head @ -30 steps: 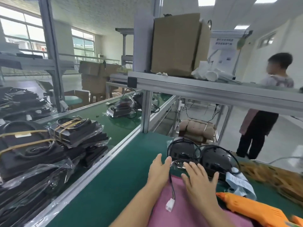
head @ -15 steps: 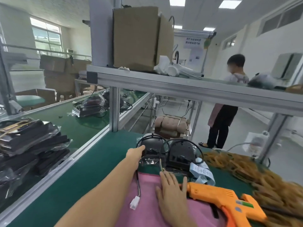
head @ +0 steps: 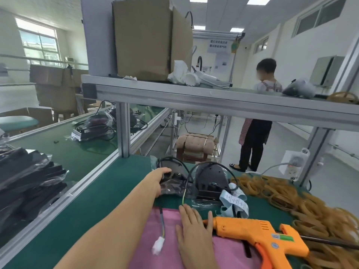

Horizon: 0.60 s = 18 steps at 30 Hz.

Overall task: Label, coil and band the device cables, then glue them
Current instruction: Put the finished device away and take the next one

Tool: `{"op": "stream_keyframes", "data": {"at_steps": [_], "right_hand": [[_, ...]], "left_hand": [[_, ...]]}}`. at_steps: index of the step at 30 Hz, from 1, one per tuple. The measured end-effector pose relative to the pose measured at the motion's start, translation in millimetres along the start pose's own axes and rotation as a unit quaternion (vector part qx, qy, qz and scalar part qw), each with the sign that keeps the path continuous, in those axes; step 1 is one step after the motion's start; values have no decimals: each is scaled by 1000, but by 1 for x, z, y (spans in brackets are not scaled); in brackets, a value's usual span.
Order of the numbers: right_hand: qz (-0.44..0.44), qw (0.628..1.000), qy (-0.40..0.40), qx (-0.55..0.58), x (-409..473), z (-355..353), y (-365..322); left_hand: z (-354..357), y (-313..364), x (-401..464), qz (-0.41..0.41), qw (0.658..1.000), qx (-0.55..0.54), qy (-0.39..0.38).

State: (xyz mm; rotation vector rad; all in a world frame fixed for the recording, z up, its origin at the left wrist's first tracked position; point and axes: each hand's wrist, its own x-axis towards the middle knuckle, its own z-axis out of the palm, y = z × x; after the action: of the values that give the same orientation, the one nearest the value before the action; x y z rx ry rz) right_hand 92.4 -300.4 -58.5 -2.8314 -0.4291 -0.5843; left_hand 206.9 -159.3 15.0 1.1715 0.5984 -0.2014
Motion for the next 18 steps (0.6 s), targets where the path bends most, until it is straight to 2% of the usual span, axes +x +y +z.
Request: {"op": "stream_keyframes", "data": {"at_steps": [4, 6, 10, 12, 13, 15, 18], "right_hand": [[30, 994, -98, 40, 0, -2, 3], [33, 994, -98, 41, -1, 2, 4], [48, 992, -80, 81, 0, -5, 2], [68, 979, -55, 182, 1, -14, -1], [92, 958, -42, 269, 2, -23, -2], [149, 890, -6, 430, 5, -46, 1], [206, 794, -4, 572, 1, -83, 18]], "left_hand": [[-21, 0, 1, 76, 993, -66, 60], [-38, 4, -7, 101, 988, -99, 64], [-59, 11, -35, 129, 981, -147, 13], [-59, 8, -52, 135, 979, -153, -21], [-57, 4, -61, 133, 979, -152, -39], [-49, -8, -76, 124, 979, -141, -78], [-35, -35, -95, 103, 979, -104, -143]]}}
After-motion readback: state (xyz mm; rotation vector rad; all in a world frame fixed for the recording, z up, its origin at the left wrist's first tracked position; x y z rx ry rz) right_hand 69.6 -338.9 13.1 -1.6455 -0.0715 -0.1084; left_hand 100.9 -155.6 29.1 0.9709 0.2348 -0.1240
